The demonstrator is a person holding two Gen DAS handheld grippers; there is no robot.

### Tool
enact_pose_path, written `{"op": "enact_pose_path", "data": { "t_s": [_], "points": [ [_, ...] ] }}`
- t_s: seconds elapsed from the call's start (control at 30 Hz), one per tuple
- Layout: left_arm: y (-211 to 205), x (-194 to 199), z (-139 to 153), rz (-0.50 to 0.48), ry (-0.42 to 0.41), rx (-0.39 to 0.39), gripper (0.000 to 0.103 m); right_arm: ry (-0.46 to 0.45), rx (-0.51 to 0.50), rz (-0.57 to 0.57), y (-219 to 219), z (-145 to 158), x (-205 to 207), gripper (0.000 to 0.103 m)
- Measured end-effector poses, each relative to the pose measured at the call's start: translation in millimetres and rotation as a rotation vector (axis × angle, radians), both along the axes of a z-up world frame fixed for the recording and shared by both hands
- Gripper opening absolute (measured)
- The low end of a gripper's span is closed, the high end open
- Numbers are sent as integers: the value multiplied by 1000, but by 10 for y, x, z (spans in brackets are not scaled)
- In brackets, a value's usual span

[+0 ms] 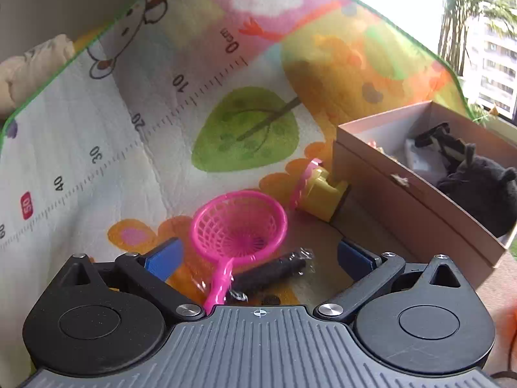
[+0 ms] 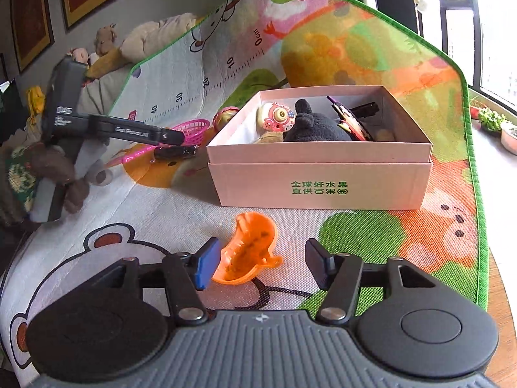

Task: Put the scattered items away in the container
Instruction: 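Close the left gripper on the pink net handle and lift it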

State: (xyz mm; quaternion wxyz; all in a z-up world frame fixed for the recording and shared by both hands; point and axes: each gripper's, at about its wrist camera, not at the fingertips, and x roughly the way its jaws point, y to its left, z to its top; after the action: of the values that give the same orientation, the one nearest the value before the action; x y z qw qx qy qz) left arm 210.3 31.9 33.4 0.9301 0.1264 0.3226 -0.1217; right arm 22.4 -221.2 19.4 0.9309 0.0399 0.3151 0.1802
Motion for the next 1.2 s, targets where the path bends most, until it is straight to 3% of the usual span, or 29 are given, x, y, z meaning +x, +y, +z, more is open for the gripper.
{"op": "enact_pose_path", "data": {
  "t_s": [0.07,0.13,0.2,0.27,0.33,0.43,0.53,0.77,0.8,0.87,0.93,0.97,1.07,1.2],
  "points": [
    [-23,189,-52,18,34,17,103,-3,7,-5,-6,-44,-26,64],
    [-6,328,-78,44,59,-7,103,-29,16,-13,-24,-29,-54,66],
    [-1,383,-88,48,70,-38,103,-36,31,-16,-47,-35,-56,75],
    [-7,398,-103,57,74,-46,101,-26,39,-19,-62,-46,-33,76],
    [-38,405,-122,63,82,-18,68,-14,46,-14,-67,-55,-18,76],
    [-12,350,-112,65,97,-25,47,-7,37,-5,-42,-64,-12,79],
    [49,161,2,74,77,-59,42,-3,14,1,-1,-71,-9,81],
    [25,-710,276,-44,26,-114,43,-9,-115,35,216,-72,-21,81],
    [17,-784,276,-58,29,-115,46,-18,-133,39,248,-67,-34,81],
    [39,-813,257,-46,35,-132,66,-36,-163,55,301,-65,-61,81],
    [79,-728,233,-4,23,-145,91,-53,-191,62,349,-63,-90,81],
    [95,-665,223,22,17,-153,96,-59,-200,62,363,-62,-102,81],
    [128,-312,160,71,23,-167,99,-63,-208,64,373,-62,-116,81],
    [103,288,-49,105,92,-99,100,-46,-202,64,364,-74,-85,81]
  ]
}}
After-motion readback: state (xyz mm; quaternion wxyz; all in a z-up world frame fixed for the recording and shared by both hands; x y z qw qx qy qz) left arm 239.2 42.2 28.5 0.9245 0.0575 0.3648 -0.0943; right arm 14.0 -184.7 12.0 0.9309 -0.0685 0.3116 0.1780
